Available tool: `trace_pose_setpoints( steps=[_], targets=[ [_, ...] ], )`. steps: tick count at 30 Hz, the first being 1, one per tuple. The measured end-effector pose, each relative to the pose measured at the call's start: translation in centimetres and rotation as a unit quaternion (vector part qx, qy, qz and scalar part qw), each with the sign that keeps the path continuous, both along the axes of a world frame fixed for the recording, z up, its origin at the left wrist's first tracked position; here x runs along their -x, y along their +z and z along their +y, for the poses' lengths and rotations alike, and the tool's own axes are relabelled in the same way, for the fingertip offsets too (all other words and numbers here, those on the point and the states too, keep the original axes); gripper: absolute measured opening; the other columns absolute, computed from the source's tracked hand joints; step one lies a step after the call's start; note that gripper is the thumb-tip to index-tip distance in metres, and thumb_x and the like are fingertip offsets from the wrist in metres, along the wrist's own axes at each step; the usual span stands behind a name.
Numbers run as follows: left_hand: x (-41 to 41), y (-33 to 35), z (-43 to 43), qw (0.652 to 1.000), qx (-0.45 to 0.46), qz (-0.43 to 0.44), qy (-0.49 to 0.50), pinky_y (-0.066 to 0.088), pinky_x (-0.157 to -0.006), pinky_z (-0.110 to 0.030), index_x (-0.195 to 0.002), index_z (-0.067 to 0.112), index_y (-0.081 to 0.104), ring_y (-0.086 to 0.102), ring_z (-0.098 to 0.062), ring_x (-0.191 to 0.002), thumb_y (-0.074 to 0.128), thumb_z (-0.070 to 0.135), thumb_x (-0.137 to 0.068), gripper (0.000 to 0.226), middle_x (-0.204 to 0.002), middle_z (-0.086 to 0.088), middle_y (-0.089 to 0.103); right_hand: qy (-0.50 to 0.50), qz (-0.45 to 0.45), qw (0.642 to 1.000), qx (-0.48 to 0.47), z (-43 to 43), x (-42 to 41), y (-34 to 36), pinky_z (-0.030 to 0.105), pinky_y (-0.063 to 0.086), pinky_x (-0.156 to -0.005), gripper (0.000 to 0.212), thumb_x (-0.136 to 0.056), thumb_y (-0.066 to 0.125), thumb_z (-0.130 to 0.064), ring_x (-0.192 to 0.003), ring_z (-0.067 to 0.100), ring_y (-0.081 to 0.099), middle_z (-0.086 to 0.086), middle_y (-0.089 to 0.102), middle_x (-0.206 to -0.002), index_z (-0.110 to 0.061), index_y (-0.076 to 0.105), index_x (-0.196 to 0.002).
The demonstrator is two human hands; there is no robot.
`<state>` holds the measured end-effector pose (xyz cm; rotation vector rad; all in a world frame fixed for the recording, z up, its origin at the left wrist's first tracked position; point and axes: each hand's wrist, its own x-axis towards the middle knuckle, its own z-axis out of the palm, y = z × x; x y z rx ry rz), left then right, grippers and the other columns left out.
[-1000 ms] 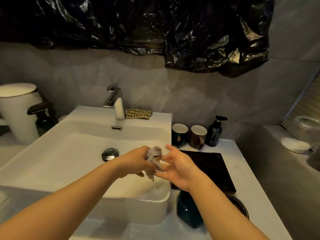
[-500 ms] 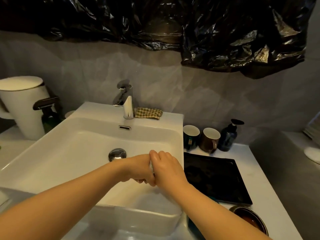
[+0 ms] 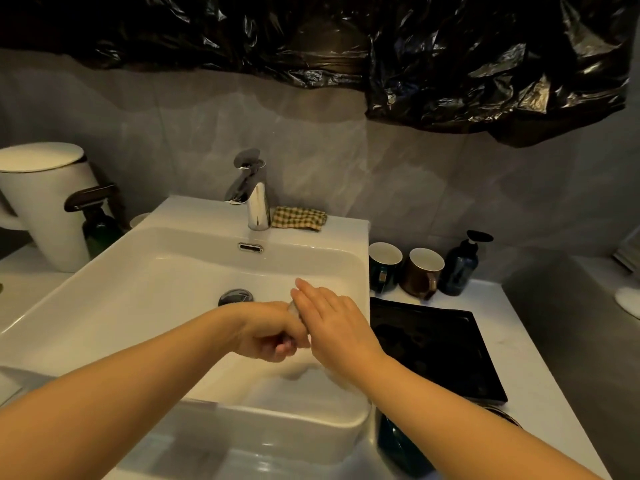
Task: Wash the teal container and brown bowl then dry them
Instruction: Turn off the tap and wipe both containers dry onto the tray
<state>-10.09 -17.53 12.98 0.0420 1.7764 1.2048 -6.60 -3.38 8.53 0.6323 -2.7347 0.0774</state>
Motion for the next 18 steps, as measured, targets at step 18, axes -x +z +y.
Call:
trace_pose_setpoints(
  steps=[18],
  targets=[
    [0.3,-3.2,1.3,0.666,0.463,0.543,-0.219,0.022,-0.047,-0.022,-0.096,0.017,0.063,0.050,-0.020,-0.069,0.043,0.021,-0.087,0.023,-0.077,0.002,0.061,-0.126,-0.206,0.968,-0.063,-2.7,1.7,1.2,0.029,0.037,-0.065,0.022,-0.085,0.049,-0.004,-0.092,0.032,0.063,0.010,0.068,-0.103,-0.009,0.060,-0.104]
  ],
)
